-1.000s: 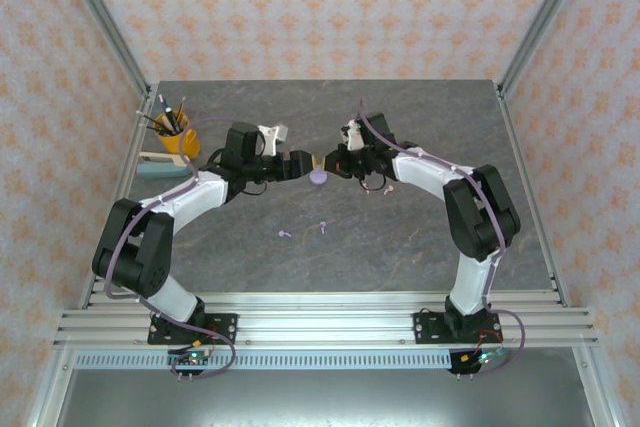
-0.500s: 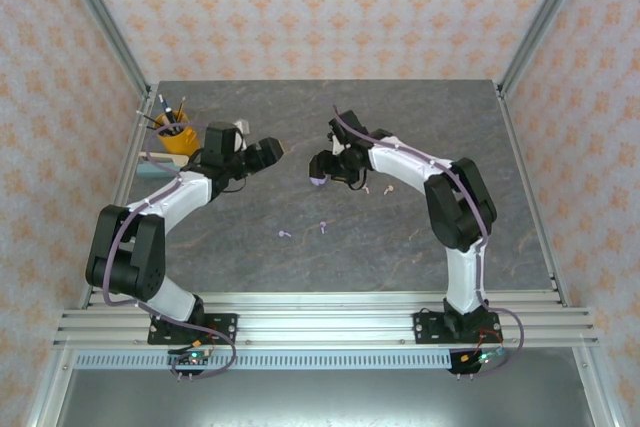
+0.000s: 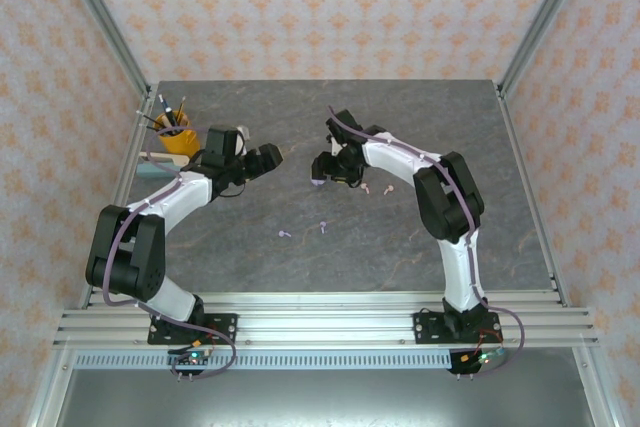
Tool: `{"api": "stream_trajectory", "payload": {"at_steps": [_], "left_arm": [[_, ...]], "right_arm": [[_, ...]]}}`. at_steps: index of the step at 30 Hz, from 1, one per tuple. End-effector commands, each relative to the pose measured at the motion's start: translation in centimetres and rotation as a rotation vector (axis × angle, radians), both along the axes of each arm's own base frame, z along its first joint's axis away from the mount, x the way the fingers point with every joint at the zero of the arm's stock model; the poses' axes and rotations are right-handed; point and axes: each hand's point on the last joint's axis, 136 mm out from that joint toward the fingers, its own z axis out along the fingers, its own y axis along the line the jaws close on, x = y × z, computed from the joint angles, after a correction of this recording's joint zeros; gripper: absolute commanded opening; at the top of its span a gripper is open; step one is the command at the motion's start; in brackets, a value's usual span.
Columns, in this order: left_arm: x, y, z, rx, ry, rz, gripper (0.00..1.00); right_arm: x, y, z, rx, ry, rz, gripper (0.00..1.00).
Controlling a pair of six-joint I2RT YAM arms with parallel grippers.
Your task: Insert the wireless bluetooth earbuds into the charging case
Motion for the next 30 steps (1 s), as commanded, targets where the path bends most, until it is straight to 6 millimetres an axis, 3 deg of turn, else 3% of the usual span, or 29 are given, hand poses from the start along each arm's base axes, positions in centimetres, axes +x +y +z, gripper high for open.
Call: {"api": "stream_trajectory", "payload": {"at_steps": [1,9,24,30], "left_arm": [[-0.1,0.1,1.1,0.017,-0.03,-0.011,0.87],[0.0,0.1,1.1,0.011,-0.028,-0.008,0.87],[0.0,-0.1,0.8,-0.01,-0.021,0.0,0.87],[0.1,-0.1,1.0,-0.03,-0.027,0.018,0.87]], "right_arm": [[0.6,1.1,0.1,0.074,0.016,-0.036,0.6],[1.3,2.4,-0.2,0.142,0.039,-0.077,0.56],[1.9,4.4,2.2,0.275,0.034,-0.101,0.49],[2.2,3.7,1.2,0.224,0.037,-0.13,0.45]]}}
